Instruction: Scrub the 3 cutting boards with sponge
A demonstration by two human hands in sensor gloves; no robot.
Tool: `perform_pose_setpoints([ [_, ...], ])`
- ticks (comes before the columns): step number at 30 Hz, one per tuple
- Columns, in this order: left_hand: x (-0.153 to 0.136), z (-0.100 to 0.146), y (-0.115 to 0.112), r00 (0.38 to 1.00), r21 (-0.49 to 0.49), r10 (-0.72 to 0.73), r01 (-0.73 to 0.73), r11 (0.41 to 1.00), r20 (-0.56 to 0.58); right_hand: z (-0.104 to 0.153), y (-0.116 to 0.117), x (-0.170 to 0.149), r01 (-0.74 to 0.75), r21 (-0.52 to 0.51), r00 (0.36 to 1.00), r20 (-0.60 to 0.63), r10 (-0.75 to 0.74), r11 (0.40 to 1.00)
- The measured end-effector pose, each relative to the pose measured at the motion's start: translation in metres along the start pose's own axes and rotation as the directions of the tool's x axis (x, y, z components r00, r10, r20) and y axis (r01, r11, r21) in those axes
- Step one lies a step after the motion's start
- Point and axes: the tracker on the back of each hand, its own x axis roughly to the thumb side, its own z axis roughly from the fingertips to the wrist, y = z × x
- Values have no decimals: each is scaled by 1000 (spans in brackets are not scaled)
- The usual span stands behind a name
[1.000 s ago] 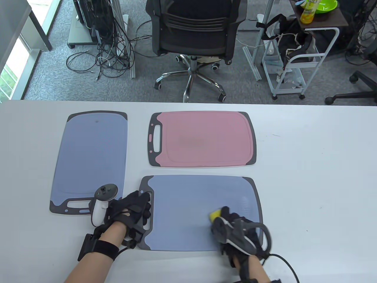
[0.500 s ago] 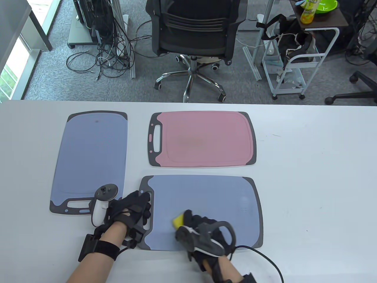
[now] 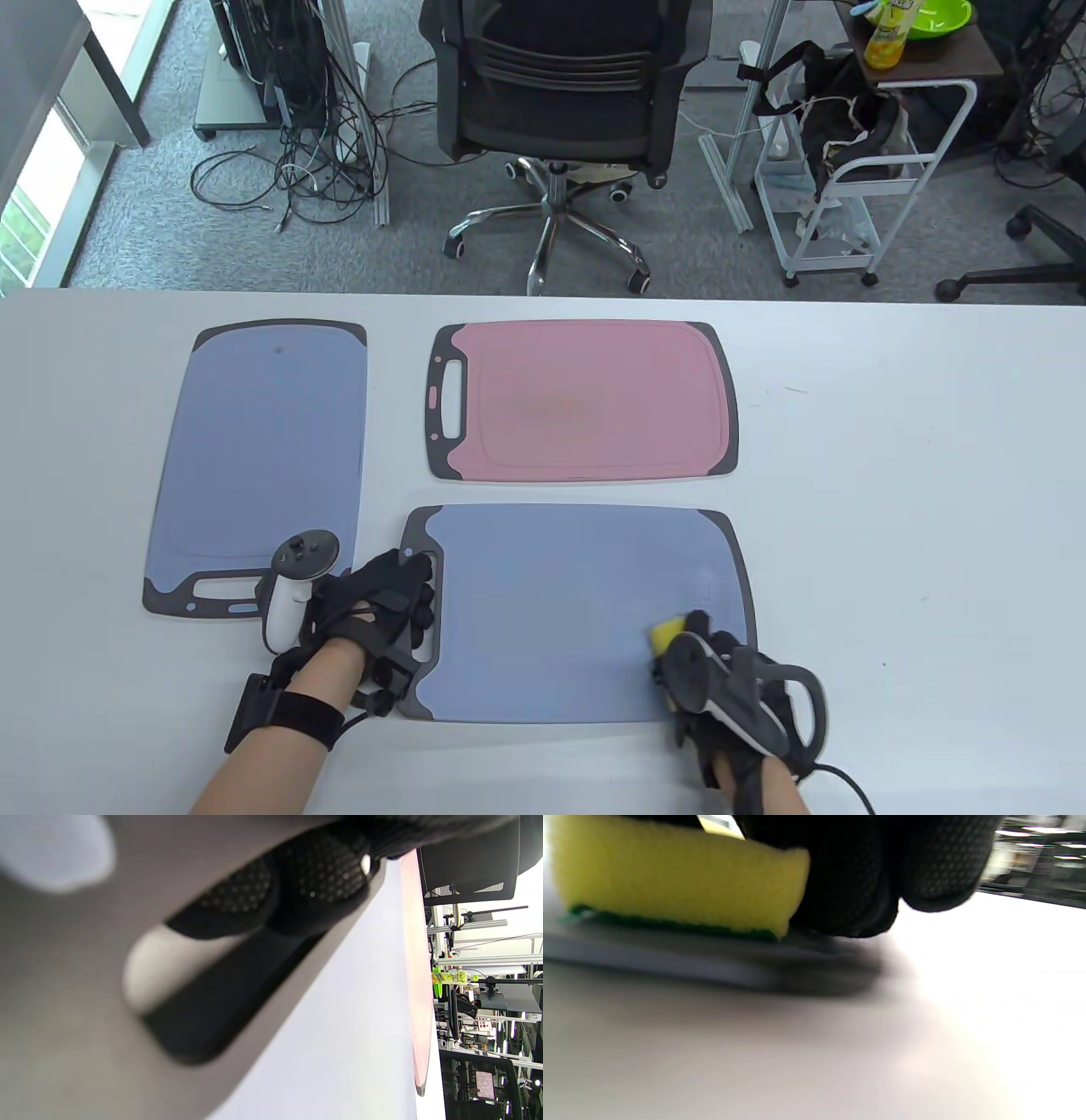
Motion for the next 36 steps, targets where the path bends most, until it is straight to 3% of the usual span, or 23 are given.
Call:
perform_pose_setpoints([
  [3,0,0,-1,1000,10,-2,2,1000,4,-2,3,-17,64,-5,997,-31,-64,998],
  [6,0,1,-1,1000,5,6,-6,1000,4,-2,-5,21,-15,-66,993,113,22,998],
  [7,0,1,-2,1000,4,9,-9,1000,5,1,-11,61,35,-62,960,278,-17,997],
  [8,-1,1,-2,1000,0,16,-16,1000,6,5,-14,82,60,-72,948,315,-34,996],
  [10,-1,2,-2,1000,0,26,-26,1000,7,17,-21,152,91,-58,874,483,-52,994],
  [12,-2,2,-1,999,-2,40,-40,999,3,32,-29,209,12,-101,798,601,52,995],
  [14,-3,2,0,998,-8,65,-65,998,-2,44,-34,246,-19,-148,733,671,115,989],
  [16,-4,2,2,997,-7,81,-81,997,-10,47,-35,259,-15,-164,737,665,122,986],
  [18,-4,2,2,996,-5,85,-85,996,-15,41,-35,246,-29,-152,746,655,123,988],
  [21,-4,2,1,996,-1,86,-86,996,-19,26,-26,186,-26,-122,837,540,88,992],
  [25,-4,2,1,997,6,71,-71,997,-22,10,-7,64,32,-60,963,270,-15,998],
  [27,-4,2,0,998,10,62,-62,998,-20,6,2,7,69,-38,993,96,-65,997],
  [29,-4,2,0,998,12,52,-52,999,-17,4,5,-24,82,-5,997,-10,-82,997],
  [31,-3,2,0,999,13,50,-49,999,-16,3,6,-31,68,15,996,-53,-67,998],
  [33,-4,1,0,999,14,48,-48,999,-14,3,3,-13,28,-26,1000,-3,-28,999],
  [36,-4,1,0,999,13,51,-50,999,-15,9,-8,54,35,-62,964,264,-17,997],
])
